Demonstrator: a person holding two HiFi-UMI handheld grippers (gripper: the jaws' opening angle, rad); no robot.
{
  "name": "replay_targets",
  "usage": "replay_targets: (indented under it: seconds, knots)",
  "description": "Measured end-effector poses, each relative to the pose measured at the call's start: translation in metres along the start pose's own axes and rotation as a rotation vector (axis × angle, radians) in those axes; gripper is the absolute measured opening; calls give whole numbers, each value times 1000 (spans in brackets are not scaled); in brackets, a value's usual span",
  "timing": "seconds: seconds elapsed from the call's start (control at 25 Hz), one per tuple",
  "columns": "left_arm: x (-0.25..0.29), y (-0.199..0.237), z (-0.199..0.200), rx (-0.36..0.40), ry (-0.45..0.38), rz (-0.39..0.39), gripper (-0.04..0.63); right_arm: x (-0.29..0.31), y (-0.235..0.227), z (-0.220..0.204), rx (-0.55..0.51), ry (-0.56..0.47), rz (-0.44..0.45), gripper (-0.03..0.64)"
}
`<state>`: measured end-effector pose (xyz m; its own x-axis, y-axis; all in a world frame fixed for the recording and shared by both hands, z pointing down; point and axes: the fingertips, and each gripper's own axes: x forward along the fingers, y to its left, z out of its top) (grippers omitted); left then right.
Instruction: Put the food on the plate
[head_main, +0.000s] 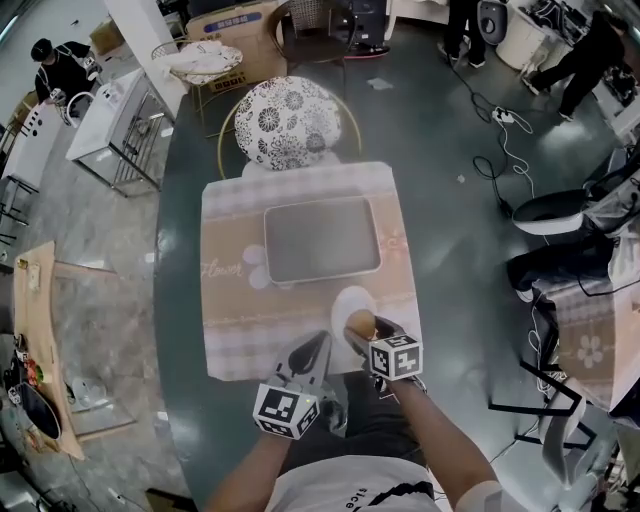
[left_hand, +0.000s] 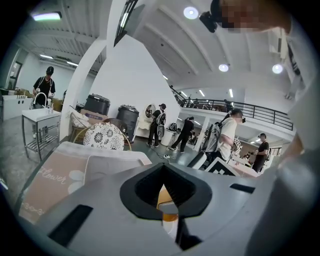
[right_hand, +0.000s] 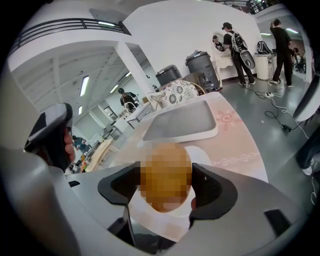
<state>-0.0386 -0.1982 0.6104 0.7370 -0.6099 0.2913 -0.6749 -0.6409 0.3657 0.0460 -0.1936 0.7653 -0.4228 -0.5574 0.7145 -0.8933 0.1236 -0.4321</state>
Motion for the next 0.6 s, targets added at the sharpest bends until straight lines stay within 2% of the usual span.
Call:
replay_targets:
  seconds: [0.32,0.6]
  knots:
    - [14,16,-12,-11,9,-2,6,36,-22,-18,0,97,-53,295]
    - [24,19,-16,-10,8,-12,6,50,-31,-22,-3,135,-83,295]
